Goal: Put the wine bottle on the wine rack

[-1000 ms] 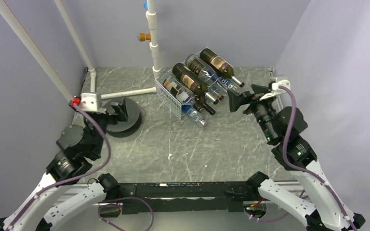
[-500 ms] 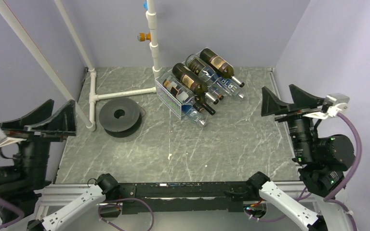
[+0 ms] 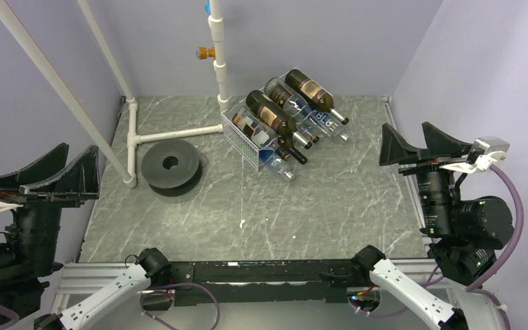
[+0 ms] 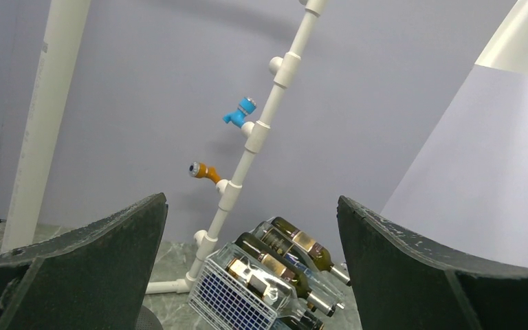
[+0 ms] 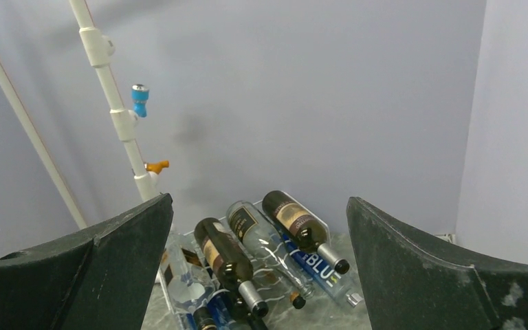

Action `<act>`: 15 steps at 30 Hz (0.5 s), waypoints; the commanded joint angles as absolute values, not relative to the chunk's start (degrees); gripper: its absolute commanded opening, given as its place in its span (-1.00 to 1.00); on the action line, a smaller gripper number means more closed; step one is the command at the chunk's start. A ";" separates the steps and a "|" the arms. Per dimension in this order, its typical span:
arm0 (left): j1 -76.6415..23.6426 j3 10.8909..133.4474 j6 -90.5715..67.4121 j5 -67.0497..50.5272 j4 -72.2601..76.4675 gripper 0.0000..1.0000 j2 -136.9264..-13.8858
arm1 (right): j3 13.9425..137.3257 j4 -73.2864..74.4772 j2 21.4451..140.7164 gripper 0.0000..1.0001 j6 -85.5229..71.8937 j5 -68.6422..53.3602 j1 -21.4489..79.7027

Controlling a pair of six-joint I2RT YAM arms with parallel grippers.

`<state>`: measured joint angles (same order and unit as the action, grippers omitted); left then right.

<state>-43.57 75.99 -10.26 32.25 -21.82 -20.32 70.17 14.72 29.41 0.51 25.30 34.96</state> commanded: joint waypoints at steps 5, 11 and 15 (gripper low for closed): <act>-43.31 75.85 -11.52 32.17 -21.97 0.99 -19.70 | 72.29 15.14 28.60 1.00 1.06 27.62 35.07; -43.30 75.86 -11.51 32.75 -22.06 0.99 -19.17 | 72.16 14.89 28.32 0.99 1.07 27.66 35.07; -43.33 75.53 -11.60 33.04 -22.06 0.99 -18.91 | 71.61 14.77 28.05 1.00 2.45 27.51 35.05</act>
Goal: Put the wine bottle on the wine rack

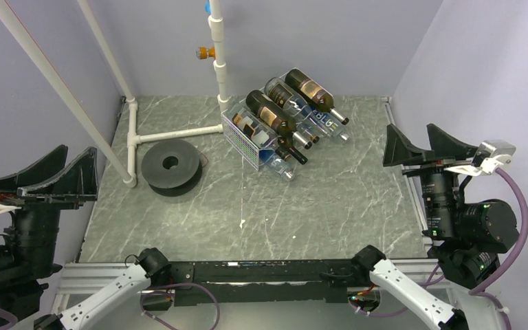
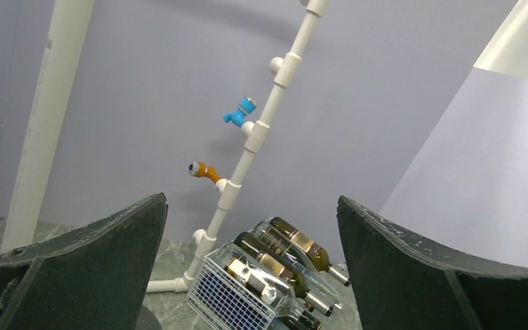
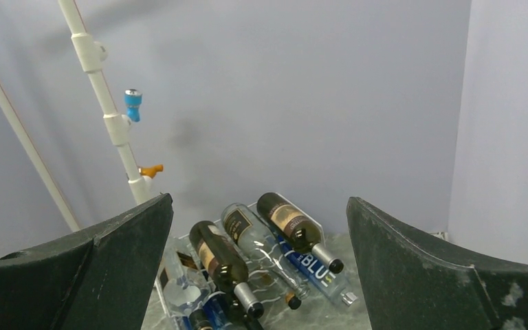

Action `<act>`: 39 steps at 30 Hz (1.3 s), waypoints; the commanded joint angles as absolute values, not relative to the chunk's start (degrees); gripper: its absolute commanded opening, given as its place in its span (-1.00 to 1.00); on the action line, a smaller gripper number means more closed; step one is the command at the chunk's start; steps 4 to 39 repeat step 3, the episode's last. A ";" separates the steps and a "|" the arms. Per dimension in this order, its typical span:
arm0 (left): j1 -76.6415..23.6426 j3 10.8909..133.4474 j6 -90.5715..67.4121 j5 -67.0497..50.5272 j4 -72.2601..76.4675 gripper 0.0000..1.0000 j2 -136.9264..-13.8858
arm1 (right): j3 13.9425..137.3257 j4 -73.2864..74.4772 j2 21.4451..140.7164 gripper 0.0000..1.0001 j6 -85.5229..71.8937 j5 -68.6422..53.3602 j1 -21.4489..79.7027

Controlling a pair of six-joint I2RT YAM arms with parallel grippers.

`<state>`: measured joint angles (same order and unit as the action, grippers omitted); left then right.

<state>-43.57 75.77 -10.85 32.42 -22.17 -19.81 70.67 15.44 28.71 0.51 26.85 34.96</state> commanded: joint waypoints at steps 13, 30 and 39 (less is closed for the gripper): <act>-43.29 75.35 -11.76 32.97 -21.96 0.99 -18.90 | 71.71 15.38 28.26 1.00 2.67 29.76 34.98; -43.29 75.35 -11.76 32.97 -21.96 0.99 -18.90 | 71.71 15.38 28.26 1.00 2.67 29.76 34.98; -43.29 75.35 -11.76 32.97 -21.96 0.99 -18.90 | 71.71 15.38 28.26 1.00 2.67 29.76 34.98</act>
